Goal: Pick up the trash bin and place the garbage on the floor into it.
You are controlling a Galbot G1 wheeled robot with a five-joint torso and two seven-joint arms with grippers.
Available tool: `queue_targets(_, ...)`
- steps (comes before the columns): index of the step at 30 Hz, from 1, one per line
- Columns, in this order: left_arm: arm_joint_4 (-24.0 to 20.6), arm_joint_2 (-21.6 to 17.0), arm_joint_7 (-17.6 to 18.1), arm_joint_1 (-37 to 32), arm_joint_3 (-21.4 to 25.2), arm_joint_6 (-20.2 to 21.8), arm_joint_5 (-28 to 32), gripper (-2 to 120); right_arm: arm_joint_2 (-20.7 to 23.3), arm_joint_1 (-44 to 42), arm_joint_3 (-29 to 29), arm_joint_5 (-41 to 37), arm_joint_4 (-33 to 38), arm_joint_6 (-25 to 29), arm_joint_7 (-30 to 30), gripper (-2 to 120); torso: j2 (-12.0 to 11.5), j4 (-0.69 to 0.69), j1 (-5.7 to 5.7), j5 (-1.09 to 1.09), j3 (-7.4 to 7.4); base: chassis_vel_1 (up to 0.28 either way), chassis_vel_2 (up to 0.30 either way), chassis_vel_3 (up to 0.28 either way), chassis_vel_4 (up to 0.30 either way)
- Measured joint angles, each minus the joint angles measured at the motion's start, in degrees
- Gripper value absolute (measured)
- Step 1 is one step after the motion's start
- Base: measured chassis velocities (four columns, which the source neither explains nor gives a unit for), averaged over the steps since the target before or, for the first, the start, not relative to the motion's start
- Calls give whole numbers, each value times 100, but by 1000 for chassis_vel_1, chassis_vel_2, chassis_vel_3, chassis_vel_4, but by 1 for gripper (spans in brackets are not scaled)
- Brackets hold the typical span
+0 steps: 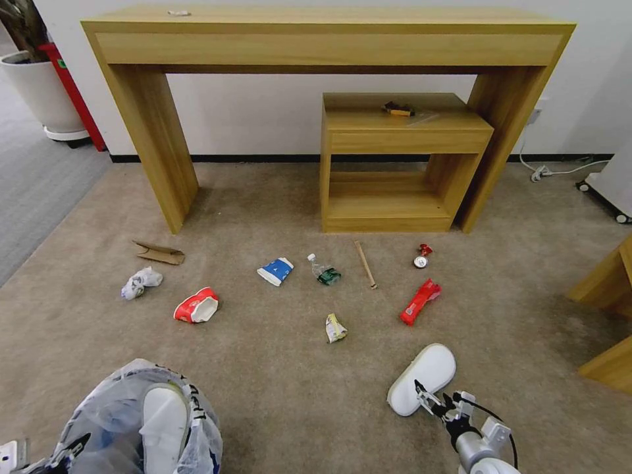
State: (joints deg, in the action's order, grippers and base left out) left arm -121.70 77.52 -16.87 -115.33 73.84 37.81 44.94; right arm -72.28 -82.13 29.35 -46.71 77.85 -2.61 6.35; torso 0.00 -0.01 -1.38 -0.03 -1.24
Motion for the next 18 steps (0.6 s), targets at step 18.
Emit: queue_targets(18,-106,13,8,-3,-20,5,-21,0,-81,545,-210,-42,-692,64,226,100,0,0,0,0,0,0,0,0,0)
